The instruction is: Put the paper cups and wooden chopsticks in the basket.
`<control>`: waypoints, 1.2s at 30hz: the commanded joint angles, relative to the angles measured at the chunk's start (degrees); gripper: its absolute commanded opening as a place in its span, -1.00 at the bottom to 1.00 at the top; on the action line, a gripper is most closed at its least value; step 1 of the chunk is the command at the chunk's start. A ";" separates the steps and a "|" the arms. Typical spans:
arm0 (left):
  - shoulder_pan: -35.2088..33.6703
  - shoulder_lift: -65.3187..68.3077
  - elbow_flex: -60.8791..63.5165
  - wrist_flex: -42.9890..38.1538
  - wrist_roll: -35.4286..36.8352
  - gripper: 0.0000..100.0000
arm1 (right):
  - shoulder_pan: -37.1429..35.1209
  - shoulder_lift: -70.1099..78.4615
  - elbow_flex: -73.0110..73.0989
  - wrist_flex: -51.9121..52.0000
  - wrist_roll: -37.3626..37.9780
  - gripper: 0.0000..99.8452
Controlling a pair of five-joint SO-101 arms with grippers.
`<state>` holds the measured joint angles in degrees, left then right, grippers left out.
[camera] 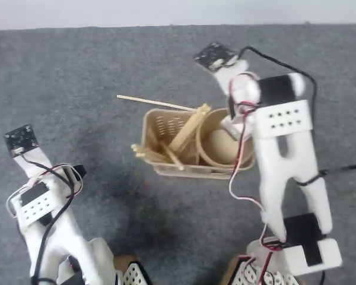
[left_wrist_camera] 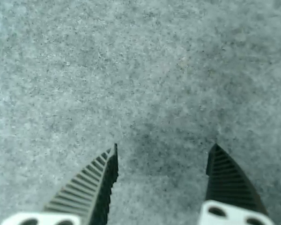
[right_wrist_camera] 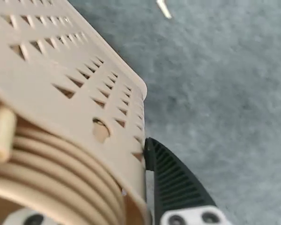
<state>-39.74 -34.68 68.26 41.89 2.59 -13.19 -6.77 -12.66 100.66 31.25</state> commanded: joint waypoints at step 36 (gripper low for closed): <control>17.85 -0.70 -18.24 -0.79 2.11 -0.42 | 14.37 -21.05 -11.52 1.89 2.81 -0.38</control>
<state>-25.85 -34.68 58.24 41.89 4.88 1.76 -23.47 -21.36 100.66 34.68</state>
